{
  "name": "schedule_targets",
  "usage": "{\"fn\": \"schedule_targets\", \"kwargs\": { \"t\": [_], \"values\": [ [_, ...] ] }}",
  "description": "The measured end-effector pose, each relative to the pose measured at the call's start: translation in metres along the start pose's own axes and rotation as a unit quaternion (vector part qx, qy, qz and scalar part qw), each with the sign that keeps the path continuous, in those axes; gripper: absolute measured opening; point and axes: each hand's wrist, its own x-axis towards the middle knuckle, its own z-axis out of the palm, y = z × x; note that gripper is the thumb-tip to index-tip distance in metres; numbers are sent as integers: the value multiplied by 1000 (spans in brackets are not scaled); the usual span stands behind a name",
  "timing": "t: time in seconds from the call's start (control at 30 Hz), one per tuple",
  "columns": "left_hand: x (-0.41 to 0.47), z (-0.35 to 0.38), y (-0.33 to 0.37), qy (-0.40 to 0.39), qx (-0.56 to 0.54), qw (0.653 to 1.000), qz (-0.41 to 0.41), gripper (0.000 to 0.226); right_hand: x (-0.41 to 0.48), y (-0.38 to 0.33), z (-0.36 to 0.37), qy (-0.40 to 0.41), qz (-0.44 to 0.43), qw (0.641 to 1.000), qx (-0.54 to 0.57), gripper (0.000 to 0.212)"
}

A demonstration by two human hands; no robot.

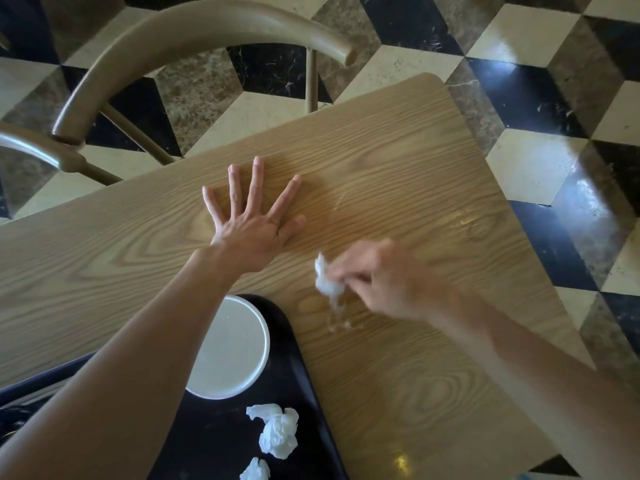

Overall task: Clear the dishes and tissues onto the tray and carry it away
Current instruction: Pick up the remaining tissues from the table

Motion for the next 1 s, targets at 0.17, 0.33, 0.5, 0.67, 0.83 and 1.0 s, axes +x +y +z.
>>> {"fn": "schedule_targets", "kwargs": {
  "t": [0.17, 0.33, 0.5, 0.67, 0.83, 1.0],
  "values": [
    [2, -2, 1, -32, 0, 999, -9, 61, -34, 5, -14, -134, 100, 980, 104, 26],
    [2, -2, 1, -37, 1, 999, -9, 60, 33, 47, -58, 162, 154, 972, 78, 24],
    [1, -1, 1, -25, -5, 1000, -11, 53, 74, 36, -34, 90, 112, 990, -17, 25],
    [2, -1, 0, -15, -16, 1000, -9, 51, 22, -8, -11, -130, -7, 991, -7, 26],
    [1, 0, 1, -11, -12, 1000, -10, 52, -18, -5, -16, -251, 86, 961, 75, 24],
    [1, 0, -2, -8, -31, 999, -5, 52, 50, 37, -43, 141, 141, 979, 43, 22]
  ]
}}
